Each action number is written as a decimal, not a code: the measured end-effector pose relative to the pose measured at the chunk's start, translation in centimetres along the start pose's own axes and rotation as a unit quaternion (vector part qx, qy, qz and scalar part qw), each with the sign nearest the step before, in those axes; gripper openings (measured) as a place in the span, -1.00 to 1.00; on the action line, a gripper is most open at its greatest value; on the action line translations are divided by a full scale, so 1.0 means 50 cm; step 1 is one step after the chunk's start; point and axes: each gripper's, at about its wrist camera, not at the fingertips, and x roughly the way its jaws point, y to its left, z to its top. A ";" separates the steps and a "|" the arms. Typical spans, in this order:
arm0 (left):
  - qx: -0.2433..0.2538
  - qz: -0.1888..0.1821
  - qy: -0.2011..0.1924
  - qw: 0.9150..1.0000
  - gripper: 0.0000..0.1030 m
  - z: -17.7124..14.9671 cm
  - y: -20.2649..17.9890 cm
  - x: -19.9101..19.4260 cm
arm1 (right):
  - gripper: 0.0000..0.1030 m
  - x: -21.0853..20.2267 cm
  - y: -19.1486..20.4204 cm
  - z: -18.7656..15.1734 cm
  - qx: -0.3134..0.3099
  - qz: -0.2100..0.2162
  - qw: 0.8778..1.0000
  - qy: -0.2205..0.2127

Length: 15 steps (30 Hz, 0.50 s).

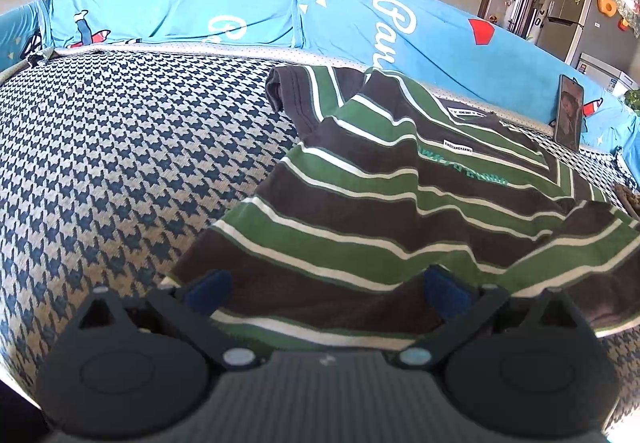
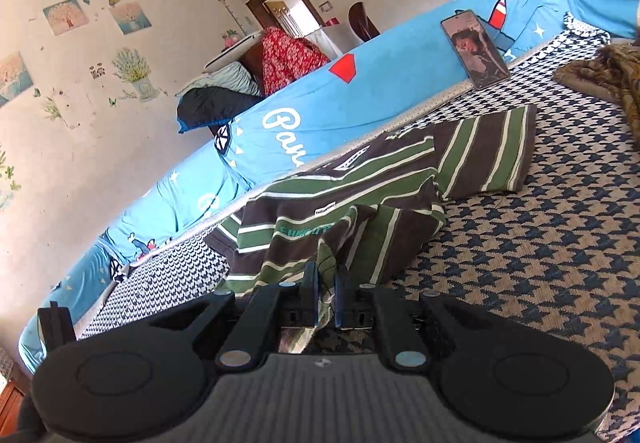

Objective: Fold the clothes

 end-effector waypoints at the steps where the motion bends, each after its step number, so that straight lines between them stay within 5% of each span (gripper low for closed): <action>1: 0.000 -0.001 -0.002 1.000 1.00 0.000 0.002 -0.004 | -0.82 -0.013 -0.002 0.001 0.005 0.002 1.000 -0.007; 15: 0.006 -0.005 -0.022 1.000 1.00 0.000 0.023 -0.058 | -0.83 -0.119 -0.039 -0.006 0.050 -0.037 0.997 -0.048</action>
